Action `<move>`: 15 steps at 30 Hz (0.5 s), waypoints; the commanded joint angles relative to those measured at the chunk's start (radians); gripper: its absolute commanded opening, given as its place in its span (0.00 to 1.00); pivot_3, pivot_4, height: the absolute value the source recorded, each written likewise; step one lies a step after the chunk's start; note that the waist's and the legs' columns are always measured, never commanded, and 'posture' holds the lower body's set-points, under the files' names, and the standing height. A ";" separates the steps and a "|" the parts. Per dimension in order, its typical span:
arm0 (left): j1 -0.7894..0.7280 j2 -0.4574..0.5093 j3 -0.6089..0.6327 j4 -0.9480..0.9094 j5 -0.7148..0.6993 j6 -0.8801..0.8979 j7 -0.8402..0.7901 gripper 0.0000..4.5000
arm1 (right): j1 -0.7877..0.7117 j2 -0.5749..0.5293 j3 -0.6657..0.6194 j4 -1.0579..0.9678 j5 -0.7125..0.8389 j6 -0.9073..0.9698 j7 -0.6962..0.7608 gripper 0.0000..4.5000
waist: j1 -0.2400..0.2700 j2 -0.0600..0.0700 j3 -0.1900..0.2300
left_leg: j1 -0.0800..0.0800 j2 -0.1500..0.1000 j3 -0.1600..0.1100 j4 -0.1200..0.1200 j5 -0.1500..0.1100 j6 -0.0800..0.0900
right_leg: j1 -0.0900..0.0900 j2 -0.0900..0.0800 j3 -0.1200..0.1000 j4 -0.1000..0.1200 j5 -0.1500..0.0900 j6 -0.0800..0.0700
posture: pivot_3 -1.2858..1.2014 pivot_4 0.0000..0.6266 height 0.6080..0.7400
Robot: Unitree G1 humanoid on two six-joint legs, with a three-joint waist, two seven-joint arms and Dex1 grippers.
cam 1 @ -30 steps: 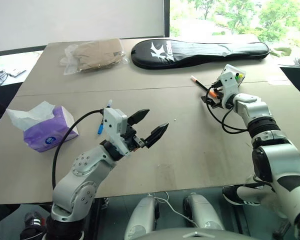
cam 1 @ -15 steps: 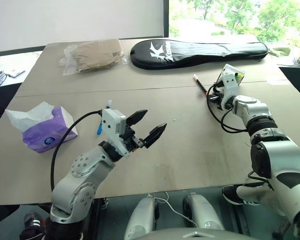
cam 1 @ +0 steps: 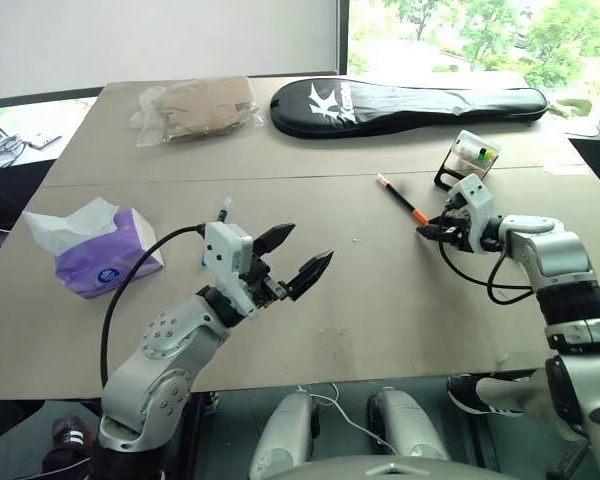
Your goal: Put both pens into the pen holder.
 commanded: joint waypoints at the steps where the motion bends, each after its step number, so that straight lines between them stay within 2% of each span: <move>1: -0.014 -0.002 0.006 -0.028 0.003 -0.020 -0.009 1.00 | -0.018 0.019 0.039 -0.049 -0.035 0.026 -0.062 0.85 | -0.001 0.000 0.000 | 0.000 0.000 0.000 0.000 0.000 0.000 | 0.000 0.000 0.000 0.000 0.000 0.000 | 0.52 0.24 1.00; 5: -0.033 0.008 -0.003 -0.007 0.017 -0.023 -0.031 1.00 | -0.160 0.054 0.114 0.041 -0.089 0.066 -0.093 0.85 | -0.015 0.000 0.000 | 0.001 0.001 0.002 0.001 0.000 0.000 | 0.000 0.002 0.001 0.000 0.000 0.000 | 0.52 0.24 1.00; 9: -0.036 0.007 -0.002 -0.002 0.029 -0.026 -0.037 1.00 | -0.339 0.106 0.085 0.189 -0.024 0.153 -0.039 0.85 | -0.018 -0.001 0.000 | 0.000 0.001 0.002 0.001 0.000 0.000 | -0.001 0.002 0.001 0.000 0.000 0.000 | 0.52 0.24 1.00; 12: -0.035 -0.005 -0.004 -0.018 0.025 -0.013 -0.016 1.00 | -0.473 0.175 0.058 0.375 -0.006 0.172 -0.055 0.85 | -0.017 -0.001 0.000 | -0.001 0.001 0.001 -0.001 0.000 0.000 | -0.002 0.002 0.001 -0.001 0.000 0.000 | 0.52 0.24 1.00; 15: -0.039 -0.013 -0.006 -0.020 0.024 -0.008 -0.006 1.00 | -0.575 0.250 0.075 0.595 -0.051 0.101 -0.109 0.85 | -0.018 -0.001 0.000 | -0.001 0.001 0.001 -0.002 0.000 0.000 | -0.002 0.001 0.001 -0.001 0.000 0.000 | 0.52 0.24 1.00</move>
